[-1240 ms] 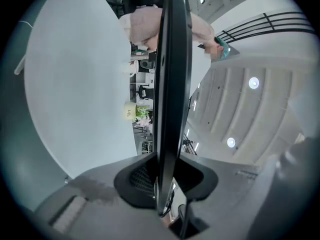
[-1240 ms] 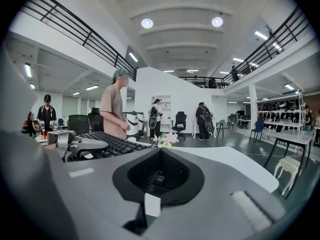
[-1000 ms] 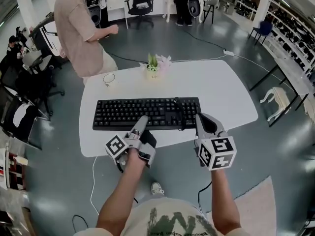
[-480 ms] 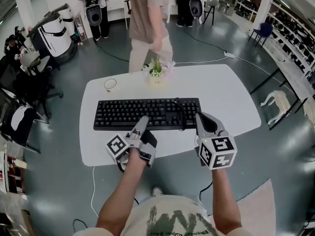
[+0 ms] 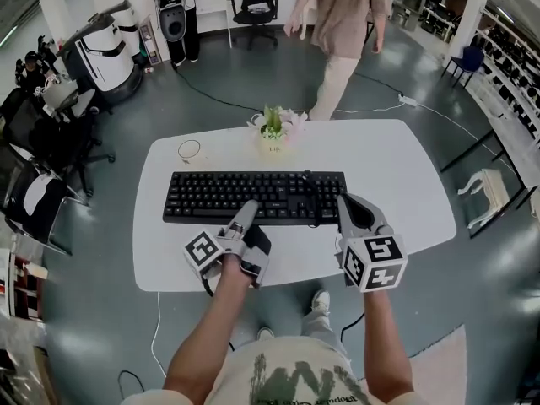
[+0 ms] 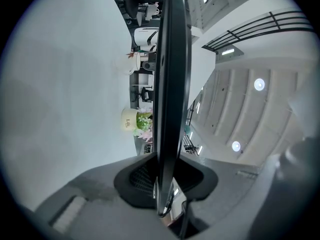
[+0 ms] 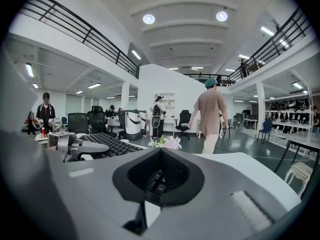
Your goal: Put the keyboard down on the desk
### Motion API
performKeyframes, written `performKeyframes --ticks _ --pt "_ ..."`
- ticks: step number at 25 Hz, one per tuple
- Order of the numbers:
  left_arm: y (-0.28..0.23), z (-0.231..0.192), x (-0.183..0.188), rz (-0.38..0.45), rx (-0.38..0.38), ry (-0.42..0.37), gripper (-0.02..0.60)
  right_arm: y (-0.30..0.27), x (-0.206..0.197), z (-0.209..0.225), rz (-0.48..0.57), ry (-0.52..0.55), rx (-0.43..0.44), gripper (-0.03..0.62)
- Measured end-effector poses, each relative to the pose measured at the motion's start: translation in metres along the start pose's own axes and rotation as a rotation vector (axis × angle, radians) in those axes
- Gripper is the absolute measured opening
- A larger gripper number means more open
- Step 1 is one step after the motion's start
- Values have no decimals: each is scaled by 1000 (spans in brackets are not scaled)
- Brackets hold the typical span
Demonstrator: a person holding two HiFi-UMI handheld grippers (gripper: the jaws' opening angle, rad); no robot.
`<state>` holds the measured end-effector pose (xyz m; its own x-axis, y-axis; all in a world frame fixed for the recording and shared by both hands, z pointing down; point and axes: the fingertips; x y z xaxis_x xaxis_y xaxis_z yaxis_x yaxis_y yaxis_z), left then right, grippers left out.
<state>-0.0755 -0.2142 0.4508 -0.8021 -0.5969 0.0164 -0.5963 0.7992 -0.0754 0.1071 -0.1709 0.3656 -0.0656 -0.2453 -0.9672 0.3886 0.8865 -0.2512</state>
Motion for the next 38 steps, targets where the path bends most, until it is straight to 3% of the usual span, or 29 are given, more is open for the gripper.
performKeyframes --ticks 7,14,20,38 --pt "-19 -9 19 73 4 -1 91 -42 -3 16 -3 3 84 -2" --pt "-65 -4 -3 146 8 -4 91 -68 6 76 -2 5 182 -2" --pt "-67 -10 1 178 26 -31 91 -84 5 75 -11 12 243 -2" --pt "-74 -18 5 143 -11 -4 91 -96 0 60 -28 0 231 -2"
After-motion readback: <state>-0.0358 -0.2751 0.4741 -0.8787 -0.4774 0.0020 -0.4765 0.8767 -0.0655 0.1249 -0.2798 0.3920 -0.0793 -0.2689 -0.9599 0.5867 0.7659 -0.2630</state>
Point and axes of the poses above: the fingertips, and each gripper's own axes: y backward along the fingers, z to its right, x out of its top, and after that the axes turned 9 degrees about x, right-handed
